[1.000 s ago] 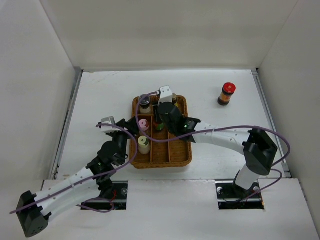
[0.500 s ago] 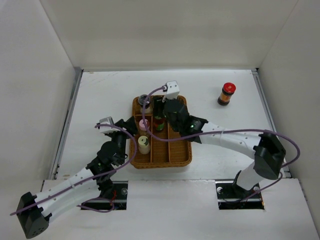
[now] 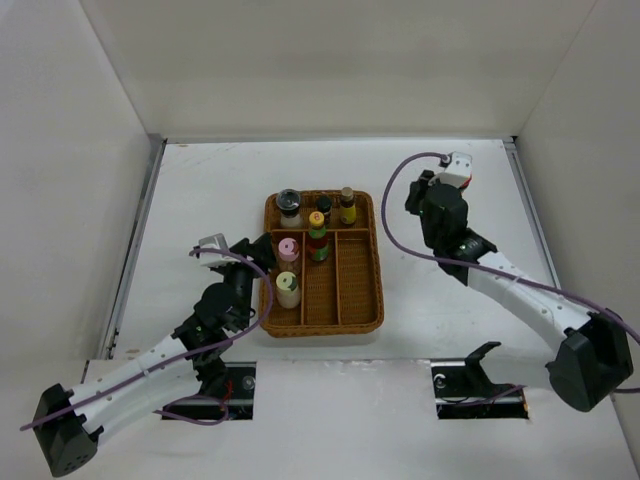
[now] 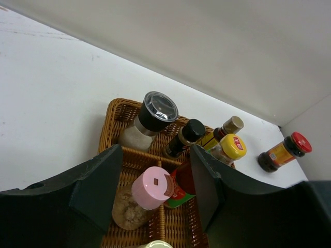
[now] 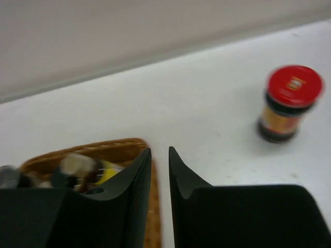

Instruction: Organize the condiment bottles

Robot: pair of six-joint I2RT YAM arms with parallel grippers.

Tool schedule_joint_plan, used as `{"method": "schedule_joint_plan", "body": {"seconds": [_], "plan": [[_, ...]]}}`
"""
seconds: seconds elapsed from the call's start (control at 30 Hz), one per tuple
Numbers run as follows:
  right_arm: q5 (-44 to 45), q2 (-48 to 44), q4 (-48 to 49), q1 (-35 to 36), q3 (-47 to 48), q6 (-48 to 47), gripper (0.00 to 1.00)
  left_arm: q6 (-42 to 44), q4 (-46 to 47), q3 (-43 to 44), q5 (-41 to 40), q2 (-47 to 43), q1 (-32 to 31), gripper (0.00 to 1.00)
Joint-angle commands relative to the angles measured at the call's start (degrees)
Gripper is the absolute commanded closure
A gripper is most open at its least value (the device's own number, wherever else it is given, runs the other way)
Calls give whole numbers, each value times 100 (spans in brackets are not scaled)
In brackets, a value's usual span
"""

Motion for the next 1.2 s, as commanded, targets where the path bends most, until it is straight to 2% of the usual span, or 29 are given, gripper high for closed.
{"method": "schedule_joint_plan", "body": {"seconds": [0.0, 0.13, 0.2, 0.33, 0.67, 1.17], "plan": [[250, 72, -272, -520, -235, 185, 68, -128, 296, -15, 142, -8, 1, 46], [277, 371, -281, -1136, -306, -69, 41, -137, 296, -147, 142, -219, -43, 46], [260, 555, -229, -1356, -245, -192, 33, -111, 269, -146, 142, -280, -34, 46], [-108, 890, -211, -1734, -16, -378, 24, -128, 313, -164, 159, -228, -43, 46], [-504, 1698, -220, -2218, 546, -404, 18, -163, 409, -173, 212, 0, -8, 45], [-680, 2797, 509, -2614, 960, -474, 14, -137, 410, -59, 230, 317, 54, 45]]}}
